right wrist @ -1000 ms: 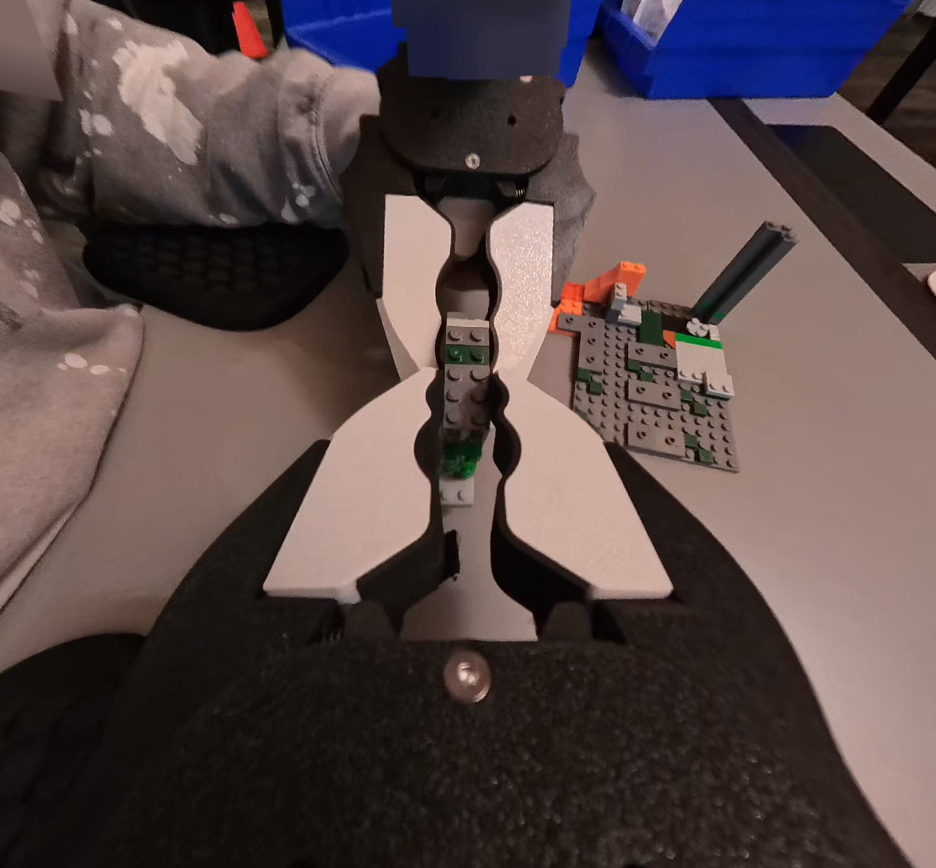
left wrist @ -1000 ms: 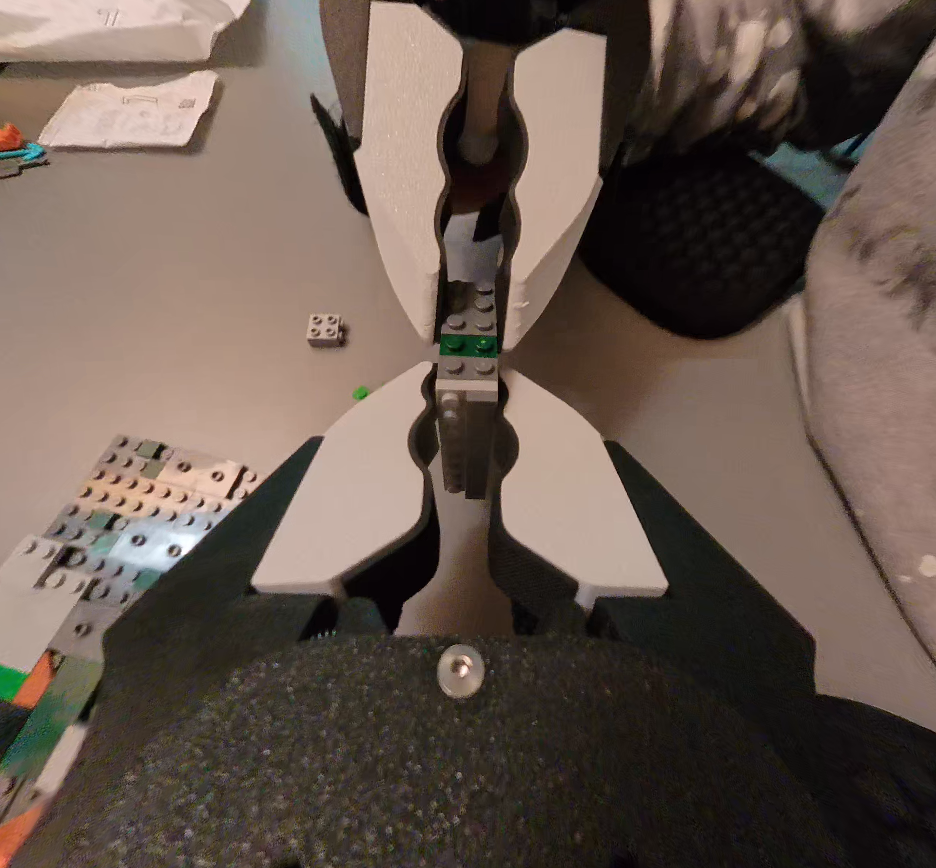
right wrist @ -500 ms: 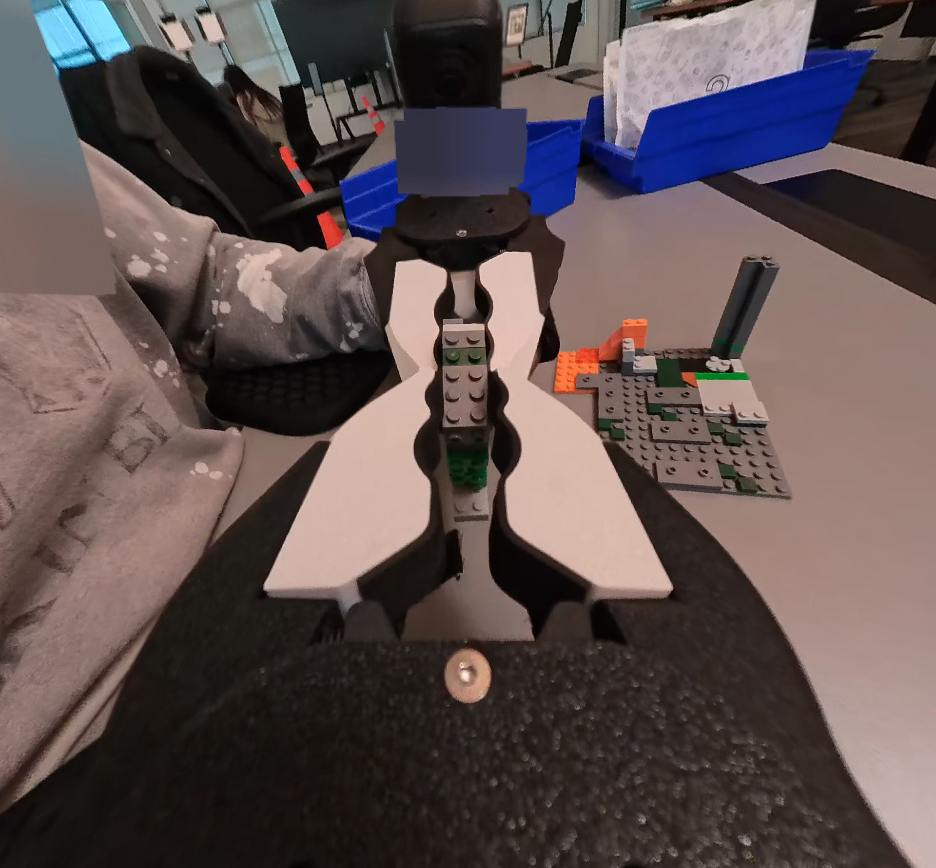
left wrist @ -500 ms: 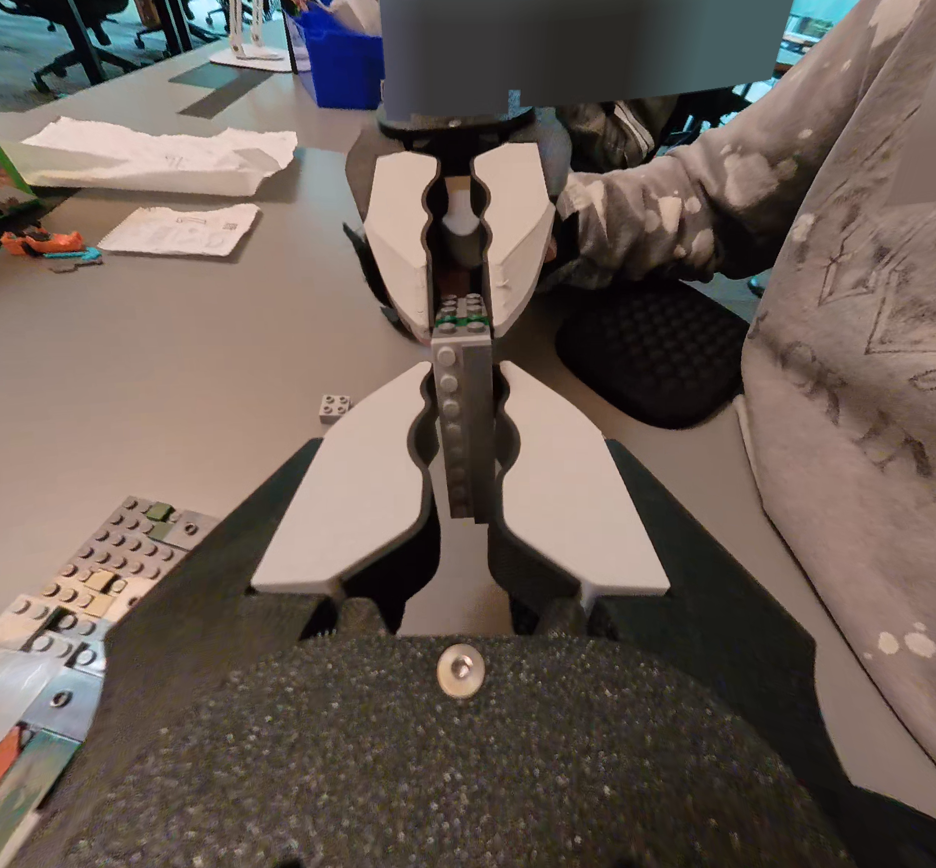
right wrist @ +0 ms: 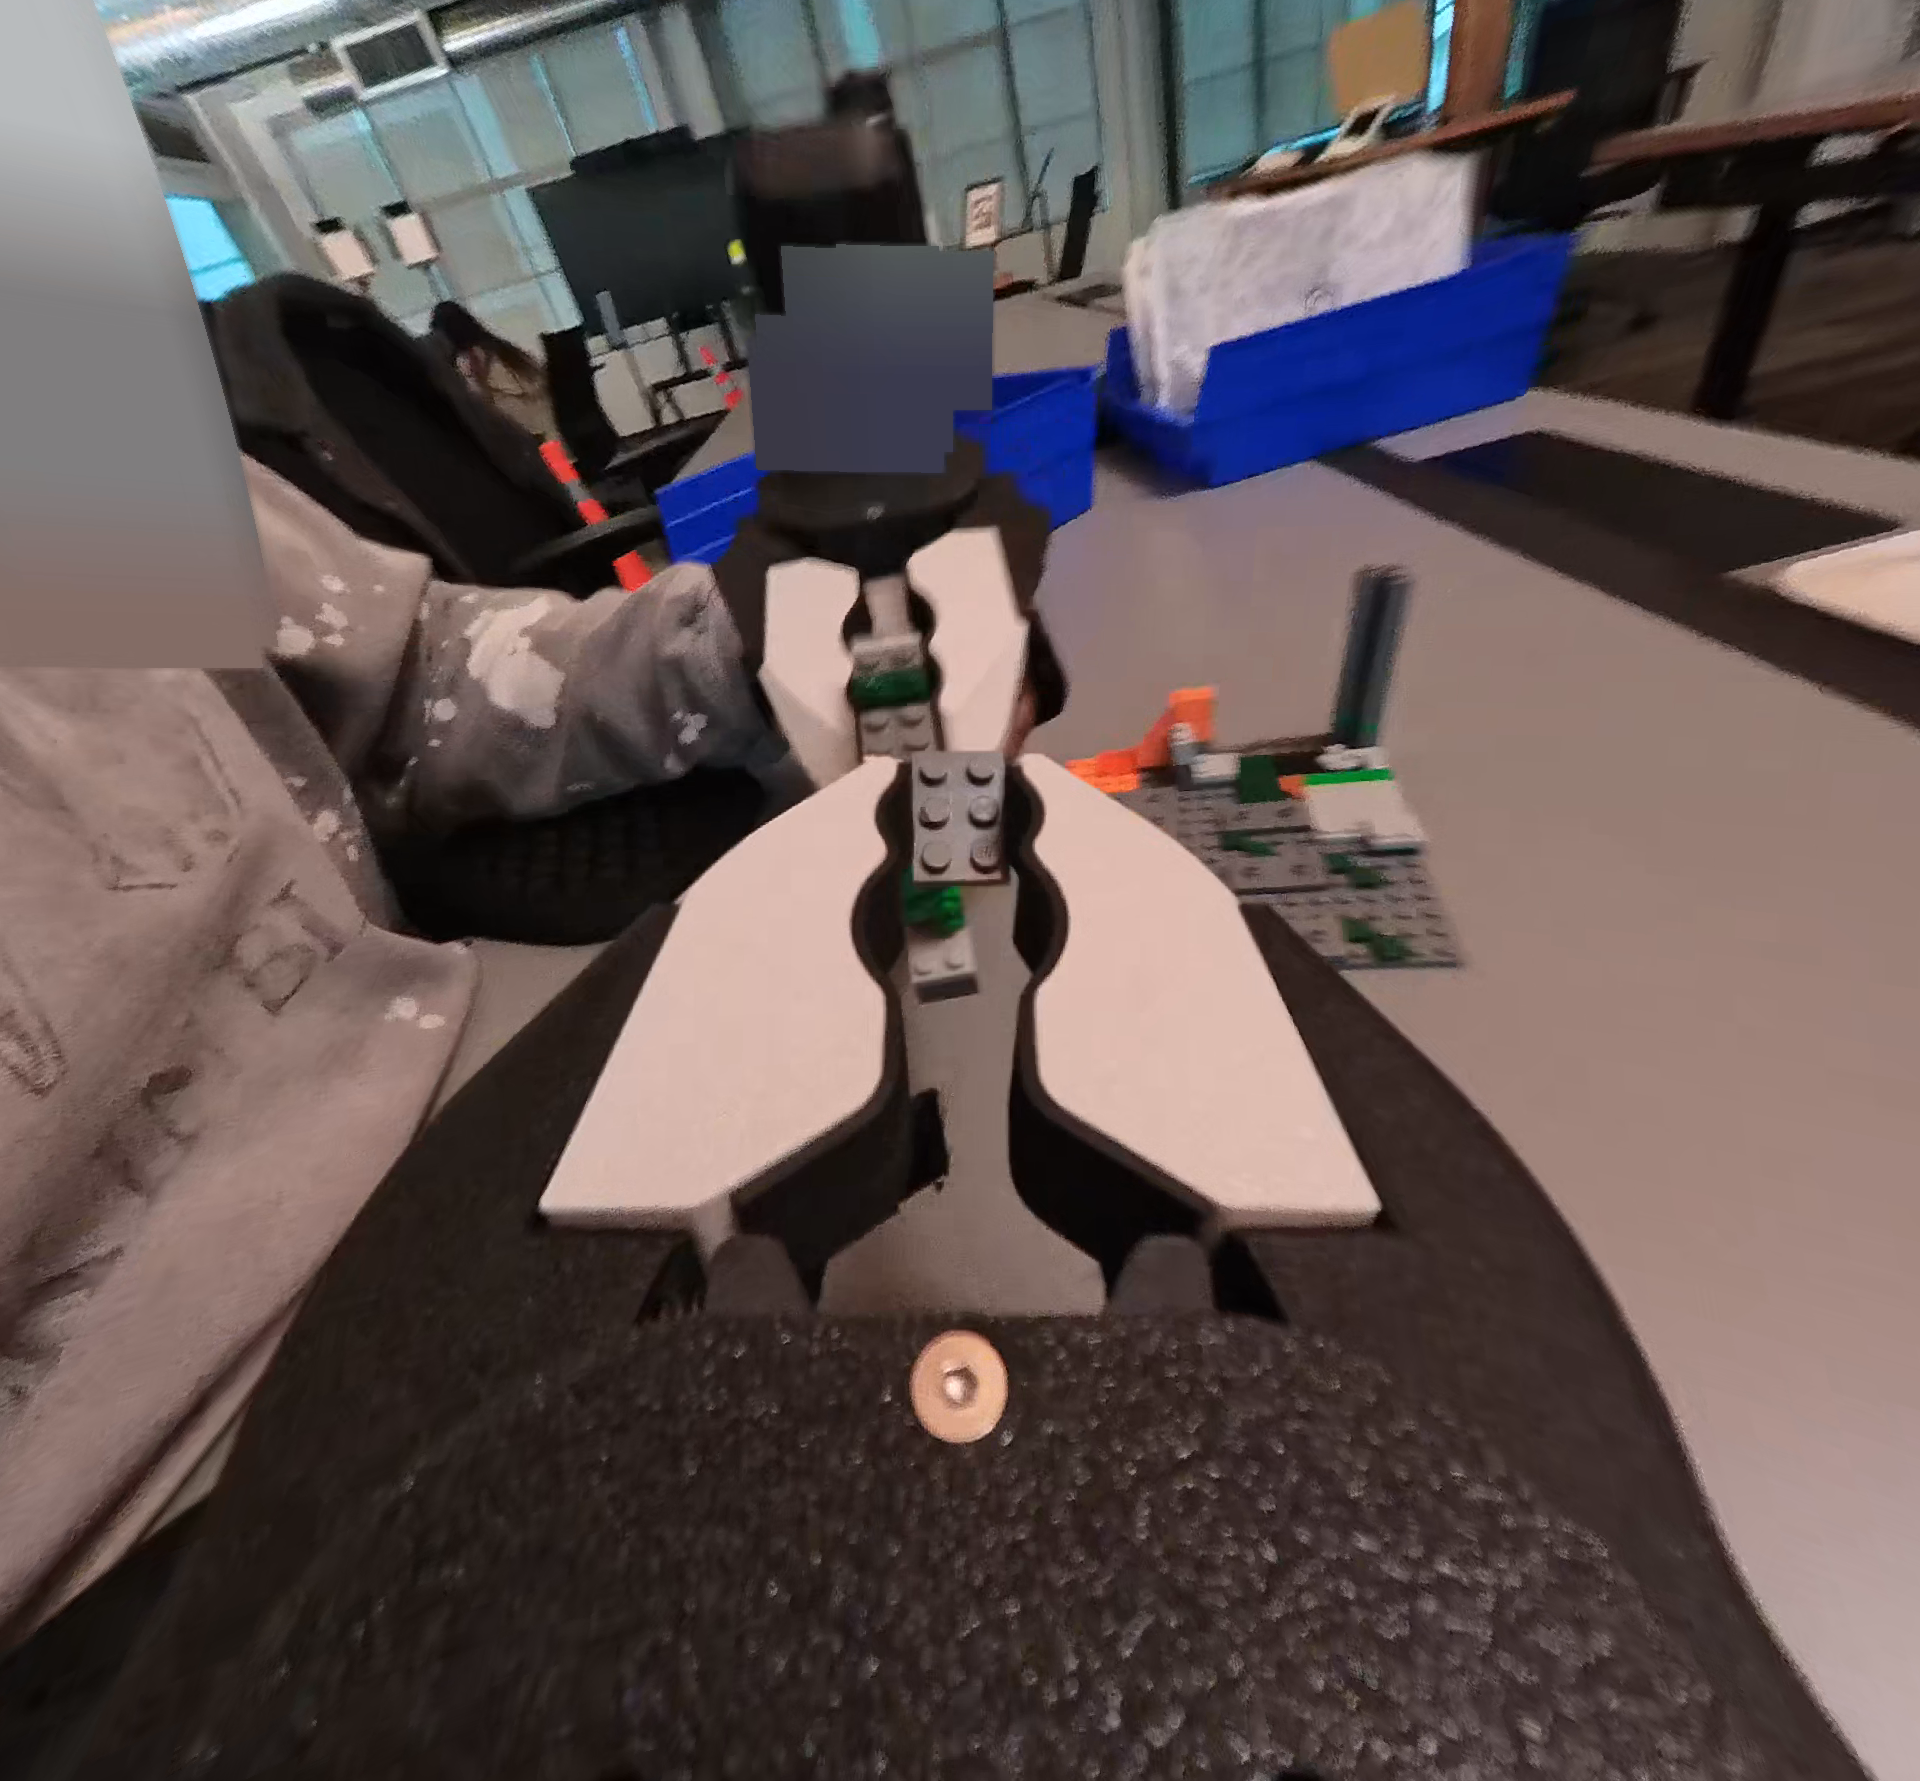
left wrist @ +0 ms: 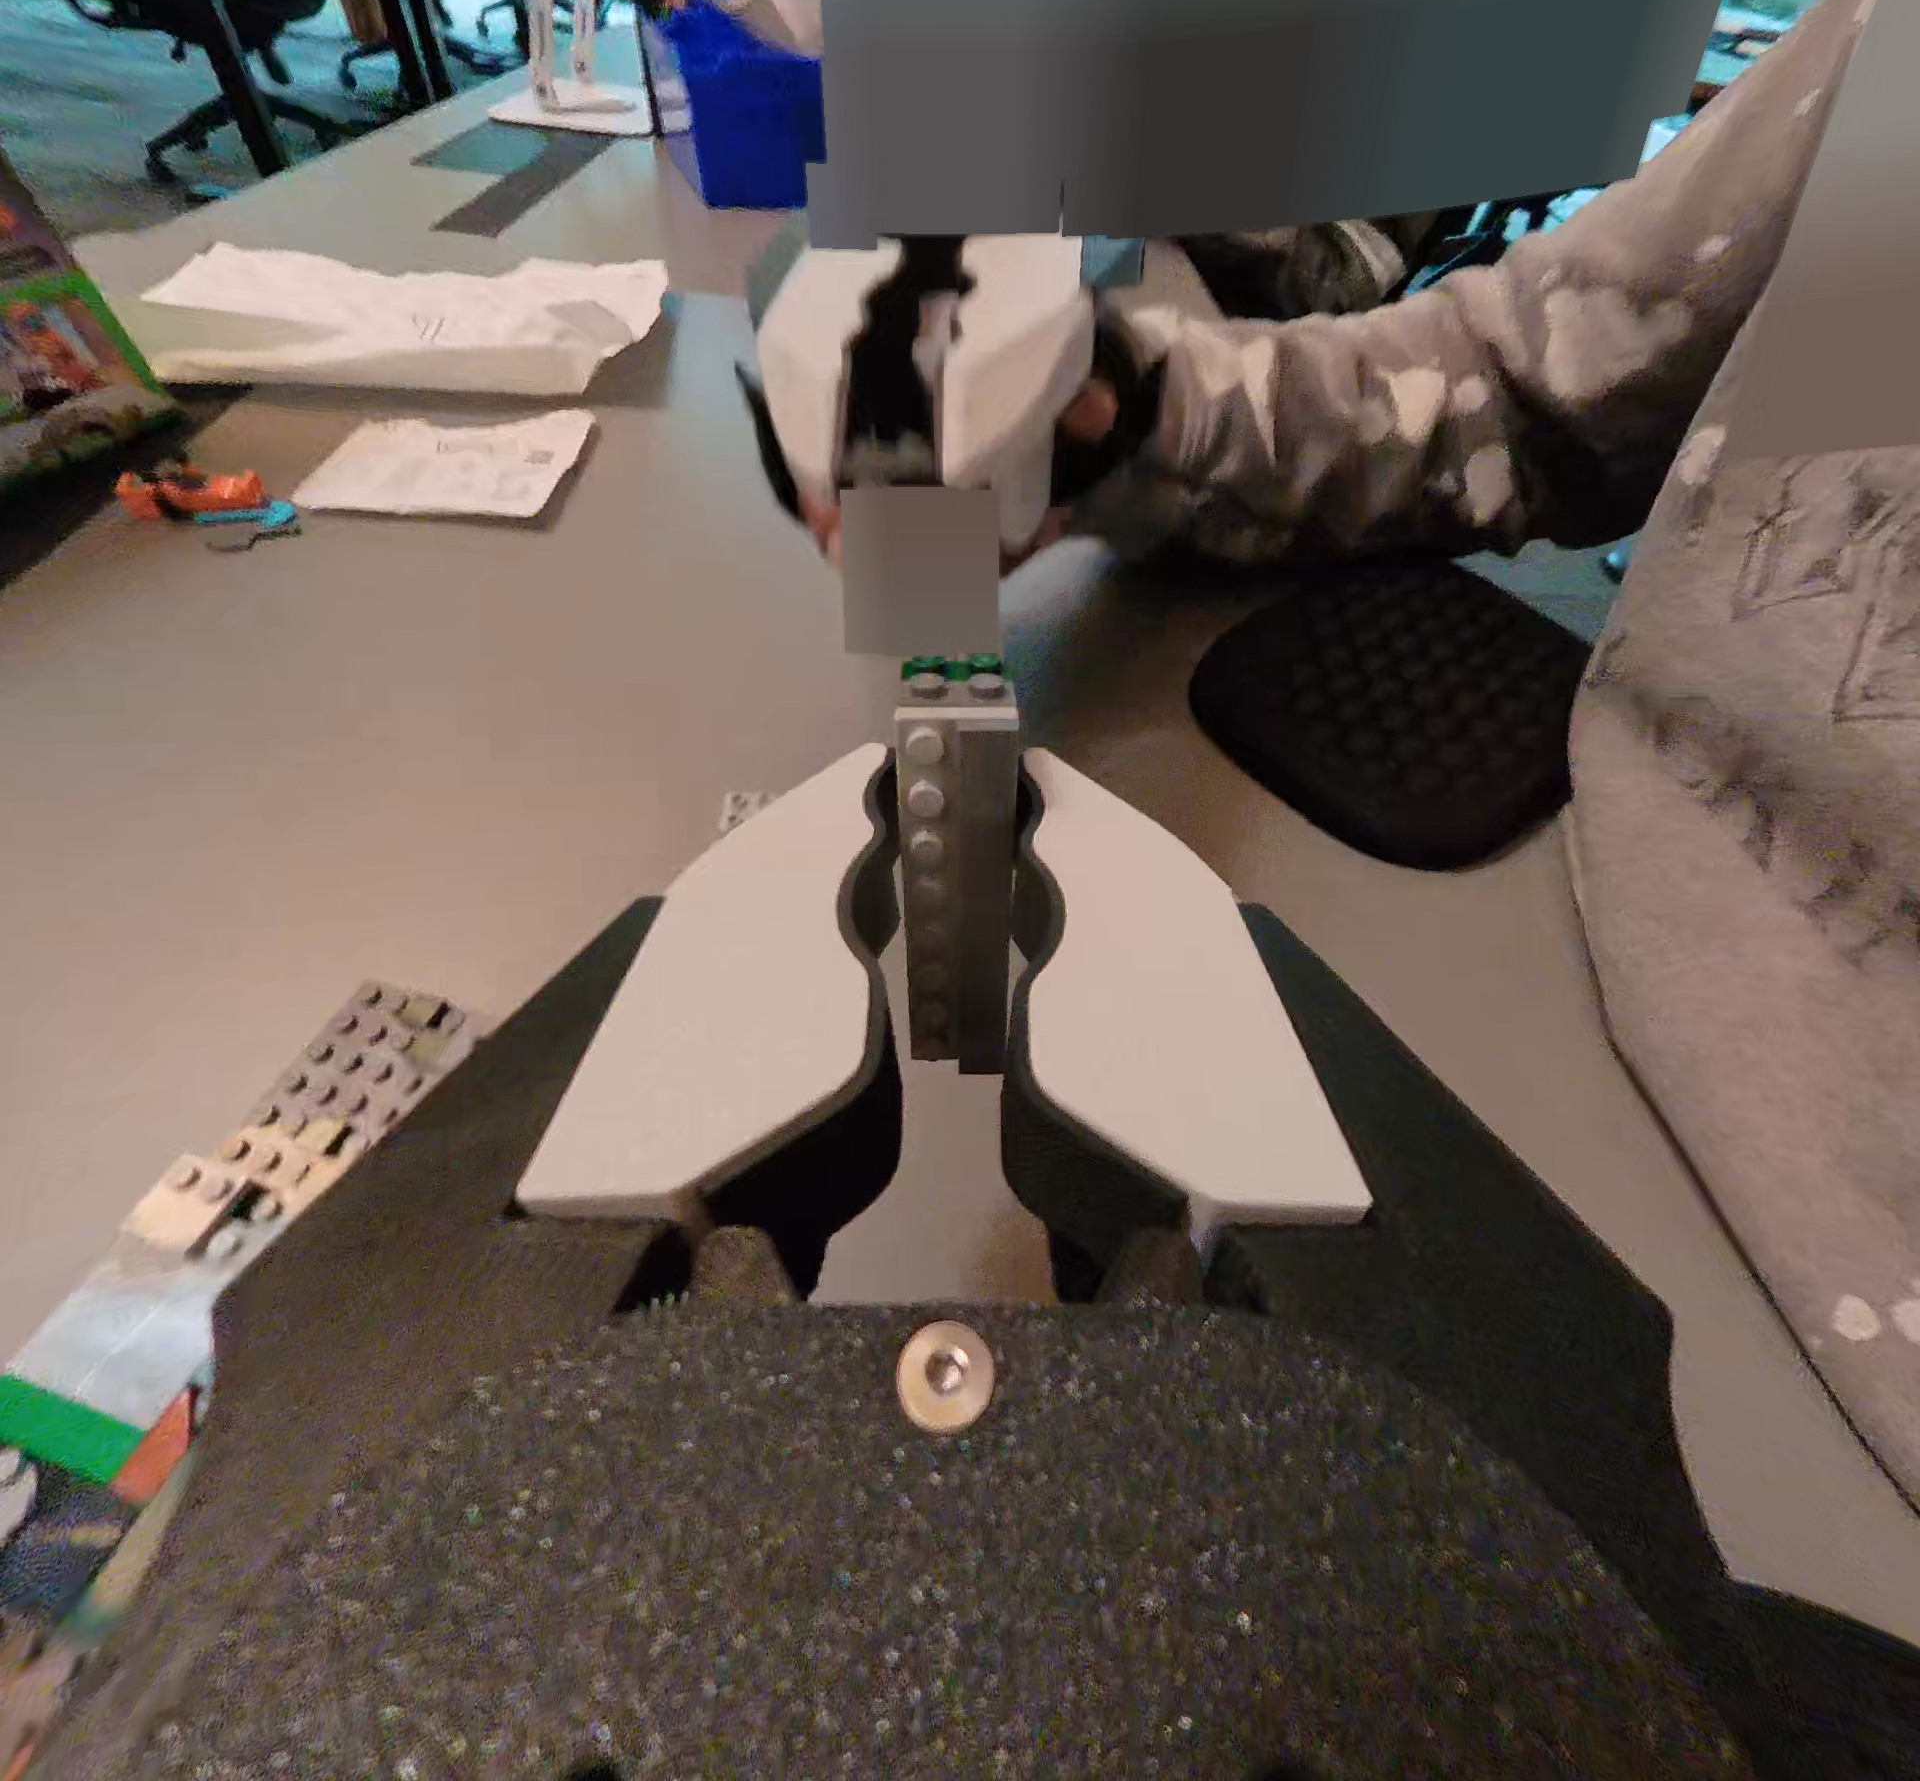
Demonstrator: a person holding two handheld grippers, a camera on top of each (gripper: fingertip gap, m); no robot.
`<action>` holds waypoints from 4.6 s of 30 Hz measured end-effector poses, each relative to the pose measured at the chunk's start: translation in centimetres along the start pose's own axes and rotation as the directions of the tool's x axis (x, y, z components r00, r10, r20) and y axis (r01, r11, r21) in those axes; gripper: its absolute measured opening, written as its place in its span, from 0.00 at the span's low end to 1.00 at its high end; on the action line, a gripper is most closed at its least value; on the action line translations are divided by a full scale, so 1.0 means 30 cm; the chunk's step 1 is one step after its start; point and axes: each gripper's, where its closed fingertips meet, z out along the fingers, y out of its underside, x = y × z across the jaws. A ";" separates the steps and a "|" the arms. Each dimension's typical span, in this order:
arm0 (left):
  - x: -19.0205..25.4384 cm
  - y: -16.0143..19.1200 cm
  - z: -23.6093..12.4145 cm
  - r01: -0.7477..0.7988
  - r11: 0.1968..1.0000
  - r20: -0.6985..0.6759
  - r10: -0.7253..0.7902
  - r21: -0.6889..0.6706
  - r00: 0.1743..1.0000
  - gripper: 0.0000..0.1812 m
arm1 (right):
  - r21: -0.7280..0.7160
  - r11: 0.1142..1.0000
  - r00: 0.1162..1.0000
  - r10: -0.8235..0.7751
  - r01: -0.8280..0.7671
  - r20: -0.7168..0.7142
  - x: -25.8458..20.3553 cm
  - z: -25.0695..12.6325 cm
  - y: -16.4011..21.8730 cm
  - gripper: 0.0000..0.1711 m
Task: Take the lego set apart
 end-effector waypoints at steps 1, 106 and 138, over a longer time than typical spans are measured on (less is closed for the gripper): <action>-0.007 0.018 -0.004 0.005 1.000 0.012 -0.005 -0.017 1.000 0.10 | -0.011 1.000 1.000 -0.005 0.005 -0.005 0.009 -0.009 0.003 0.09; -0.009 0.028 -0.030 -0.181 0.952 0.168 0.227 -0.247 0.959 0.10 | -0.384 0.854 0.918 -0.394 0.350 -0.040 0.001 0.057 0.125 0.18; 0.035 -0.050 -0.019 -0.050 0.999 0.080 0.049 0.007 0.996 0.10 | 0.094 0.975 0.976 -0.209 0.204 0.054 -0.088 0.048 -0.040 0.09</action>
